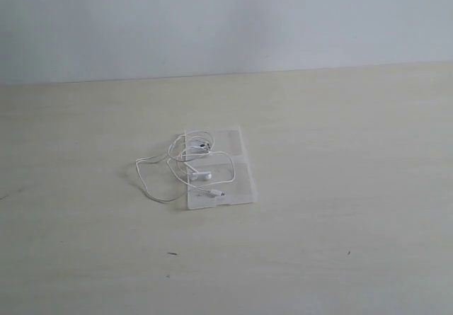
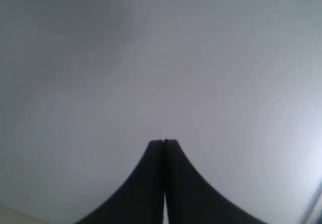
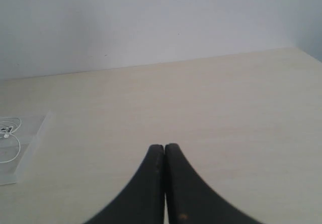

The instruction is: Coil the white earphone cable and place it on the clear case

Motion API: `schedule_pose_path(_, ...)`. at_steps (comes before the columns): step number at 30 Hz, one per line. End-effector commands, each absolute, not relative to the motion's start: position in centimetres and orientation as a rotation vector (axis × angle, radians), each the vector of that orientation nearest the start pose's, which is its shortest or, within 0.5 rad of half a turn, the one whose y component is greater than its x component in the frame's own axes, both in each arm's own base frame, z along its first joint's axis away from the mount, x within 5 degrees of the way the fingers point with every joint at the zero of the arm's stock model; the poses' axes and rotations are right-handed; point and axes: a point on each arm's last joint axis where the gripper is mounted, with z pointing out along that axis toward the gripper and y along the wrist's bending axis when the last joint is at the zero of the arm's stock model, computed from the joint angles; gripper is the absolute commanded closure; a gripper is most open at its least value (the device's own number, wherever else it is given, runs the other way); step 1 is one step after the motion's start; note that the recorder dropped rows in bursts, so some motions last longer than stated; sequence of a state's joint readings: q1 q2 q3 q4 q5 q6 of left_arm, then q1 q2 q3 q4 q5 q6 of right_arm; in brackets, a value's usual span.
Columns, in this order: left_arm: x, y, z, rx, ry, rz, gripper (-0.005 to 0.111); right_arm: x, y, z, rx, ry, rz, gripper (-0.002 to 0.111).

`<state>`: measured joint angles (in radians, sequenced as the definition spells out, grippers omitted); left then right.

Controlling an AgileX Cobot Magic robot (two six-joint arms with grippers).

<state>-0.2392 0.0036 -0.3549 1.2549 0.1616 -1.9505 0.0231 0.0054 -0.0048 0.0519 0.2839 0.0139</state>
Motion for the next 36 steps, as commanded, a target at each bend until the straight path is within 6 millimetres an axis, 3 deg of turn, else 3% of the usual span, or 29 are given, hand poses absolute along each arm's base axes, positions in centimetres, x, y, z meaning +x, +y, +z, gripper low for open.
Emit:
schedule_pose_path(1,2.6,2.5,30.8,-0.141,1.323,-0.002,0.107,5.5,0.2,18.8,0.016,1.765,0.066,0.108)
schedule_pose_path(6,2.9,2.1,28.1,0.219,1.625,0.307,0.107,5.5,0.2,18.8,0.016,1.765,0.066,0.108)
schedule_pose_path(8,2.9,1.7,27.3,0.348,1.674,0.329,0.107,5.5,0.2,18.8,0.016,1.765,0.066,0.108)
schedule_pose_path(12,3.2,1.3,26.3,0.391,1.712,0.308,0.107,5.5,0.2,18.8,0.016,1.765,0.066,0.108)
schedule_pose_path(21,4.2,0.5,23.7,0.28,1.736,0.152,0.107,5.5,0.2,18.8,0.016,1.765,0.066,0.108)
schedule_pose_path(29,5.3,0.9,20.1,-0.264,1.685,0.003,0.107,5.5,0.2,18.8,0.016,1.765,0.066,0.108)
schedule_pose_path(36,5.3,1.3,18.5,-0.377,1.761,0.026,0.107,5.5,0.2,18.8,0.016,1.765,0.066,0.108)
